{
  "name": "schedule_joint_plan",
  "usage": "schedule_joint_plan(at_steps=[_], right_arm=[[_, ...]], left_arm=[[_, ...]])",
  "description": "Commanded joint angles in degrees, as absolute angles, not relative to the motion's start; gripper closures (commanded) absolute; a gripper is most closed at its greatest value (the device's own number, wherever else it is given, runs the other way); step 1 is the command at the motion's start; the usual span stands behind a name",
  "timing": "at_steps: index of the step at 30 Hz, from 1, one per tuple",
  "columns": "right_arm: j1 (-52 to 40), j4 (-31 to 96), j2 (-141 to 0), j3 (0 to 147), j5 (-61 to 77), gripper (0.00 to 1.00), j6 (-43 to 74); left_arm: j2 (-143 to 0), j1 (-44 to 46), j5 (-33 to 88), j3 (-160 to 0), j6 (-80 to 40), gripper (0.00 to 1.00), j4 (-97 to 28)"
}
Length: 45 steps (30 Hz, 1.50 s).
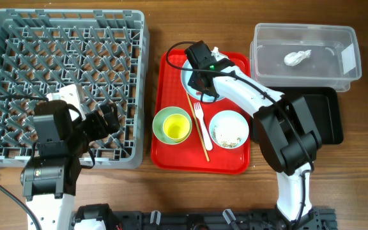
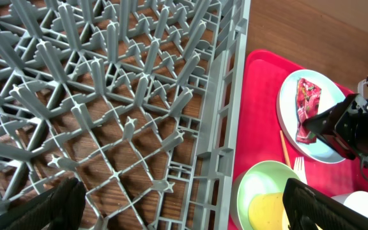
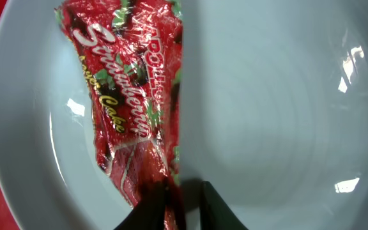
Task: Sort waste into correct bins and load items into the dishwasher rack
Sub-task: 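Grasp the red candy wrapper on the white plate with the right gripper, then move the wrapper with the right gripper into the clear bin and release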
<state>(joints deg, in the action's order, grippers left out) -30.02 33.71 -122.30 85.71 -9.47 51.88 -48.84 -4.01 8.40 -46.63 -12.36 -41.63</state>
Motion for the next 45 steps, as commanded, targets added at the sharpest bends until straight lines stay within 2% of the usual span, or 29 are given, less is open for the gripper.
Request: schedule_joint_plan(at_steps=[1, 3, 11, 16, 22, 28, 29, 31, 32, 33, 35, 40, 45], right_arm=[[-30.4, 34.2, -123.4, 85.1, -8.5, 0.88, 52.5], [-30.3, 34.3, -123.1, 85.1, -8.6, 0.96, 52.5], [-28.4, 34.7, -116.5, 85.1, -10.0, 0.96, 48.0], [-25.2, 37.9, -108.5, 85.1, -15.4, 0.95, 46.4], [-17.7, 41.2, -99.2, 85.1, -17.0, 0.96, 45.1], [-8.8, 44.7, -98.4, 85.0, -14.4, 0.96, 44.9], [-7.6, 44.2, -98.5, 85.0, -13.0, 0.89, 44.9], [-5.7, 41.6, -98.5, 85.0, -11.1, 0.6, 42.9], [-4.7, 39.9, -98.3, 85.1, -9.5, 0.42, 39.7], [-3.9, 38.8, -98.0, 85.4, -7.7, 0.33, 36.6], [-2.6, 38.6, -96.9, 86.1, -4.2, 0.29, 32.4], [-1.9, 43.2, -91.2, 86.3, 1.8, 0.28, 26.6], [-1.9, 54.6, -85.6, 86.2, 6.6, 0.25, 22.5]], left_arm=[[-48.5, -3.6, 9.1, -47.7, -12.7, 0.0, -41.6], [-48.5, -3.6, 9.1, -47.7, -12.7, 0.0, -41.6], [-48.5, -3.6, 9.1, -47.7, -12.7, 0.0, -41.6], [-48.5, -3.6, 9.1, -47.7, -12.7, 0.0, -41.6], [-48.5, -3.6, 9.1, -47.7, -12.7, 0.0, -41.6], [-48.5, -3.6, 9.1, -47.7, -12.7, 0.0, -41.6], [-48.5, -3.6, 9.1, -47.7, -12.7, 0.0, -41.6], [-48.5, -3.6, 9.1, -47.7, -12.7, 0.0, -41.6], [-48.5, -3.6, 9.1, -47.7, -12.7, 0.0, -41.6], [-48.5, -3.6, 9.1, -47.7, -12.7, 0.0, -41.6], [-48.5, -3.6, 9.1, -47.7, -12.7, 0.0, -41.6], [-48.5, -3.6, 9.1, -47.7, -12.7, 0.0, -41.6], [-48.5, -3.6, 9.1, -47.7, -12.7, 0.0, -41.6]])
